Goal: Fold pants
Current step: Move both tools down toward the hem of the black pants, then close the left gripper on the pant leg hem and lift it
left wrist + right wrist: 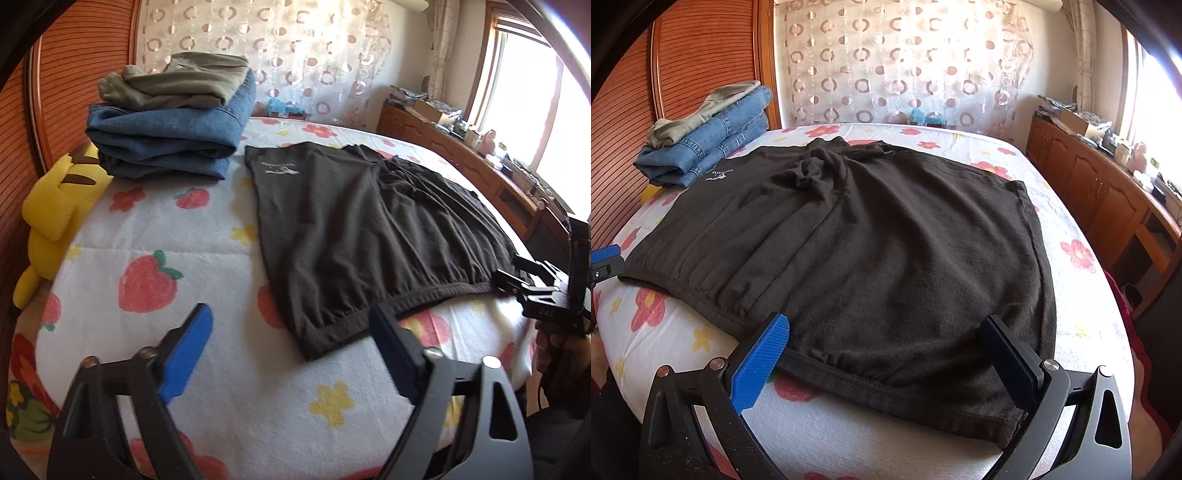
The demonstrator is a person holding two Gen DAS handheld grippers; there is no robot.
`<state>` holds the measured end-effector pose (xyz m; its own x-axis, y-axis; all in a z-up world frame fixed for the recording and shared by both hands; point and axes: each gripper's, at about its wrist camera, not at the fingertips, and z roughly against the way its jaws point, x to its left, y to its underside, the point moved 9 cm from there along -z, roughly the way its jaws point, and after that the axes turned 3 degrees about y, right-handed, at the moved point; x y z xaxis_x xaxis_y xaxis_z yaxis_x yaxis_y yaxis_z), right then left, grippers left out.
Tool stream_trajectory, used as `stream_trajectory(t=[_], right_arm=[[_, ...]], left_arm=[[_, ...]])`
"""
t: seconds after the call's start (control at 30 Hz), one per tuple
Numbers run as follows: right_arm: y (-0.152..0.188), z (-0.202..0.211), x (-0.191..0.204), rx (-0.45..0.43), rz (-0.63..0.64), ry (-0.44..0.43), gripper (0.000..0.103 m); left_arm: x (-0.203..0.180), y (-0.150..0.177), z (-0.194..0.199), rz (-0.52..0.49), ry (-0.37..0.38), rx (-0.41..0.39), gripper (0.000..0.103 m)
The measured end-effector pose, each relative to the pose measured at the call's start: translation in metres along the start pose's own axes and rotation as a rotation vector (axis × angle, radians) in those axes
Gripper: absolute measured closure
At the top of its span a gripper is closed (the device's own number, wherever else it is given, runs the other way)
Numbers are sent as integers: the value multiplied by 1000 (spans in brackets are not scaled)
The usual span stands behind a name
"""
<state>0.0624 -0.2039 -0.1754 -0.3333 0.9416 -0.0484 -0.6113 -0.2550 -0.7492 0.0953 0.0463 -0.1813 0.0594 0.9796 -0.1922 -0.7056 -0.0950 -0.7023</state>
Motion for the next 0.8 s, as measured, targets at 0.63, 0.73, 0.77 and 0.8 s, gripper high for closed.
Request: stream_trajectory(t=[0.63,0.73,0.77,0.8], right_arm=[[-2,1,-35,5,3,-25,40],[-5,9,-40,-10,-1,-20,40],[-6,12,-42,-16,-4,-21,40],[-6,14,-45,-21,-7,-23,40]], left_arm=[[-16,5,1,-63,46,35,97],[-21,-4,7,-72,75,18,98],[-25,-8,10,-77,86,11,98],[-29,-14,14,-81,103,-1,99]])
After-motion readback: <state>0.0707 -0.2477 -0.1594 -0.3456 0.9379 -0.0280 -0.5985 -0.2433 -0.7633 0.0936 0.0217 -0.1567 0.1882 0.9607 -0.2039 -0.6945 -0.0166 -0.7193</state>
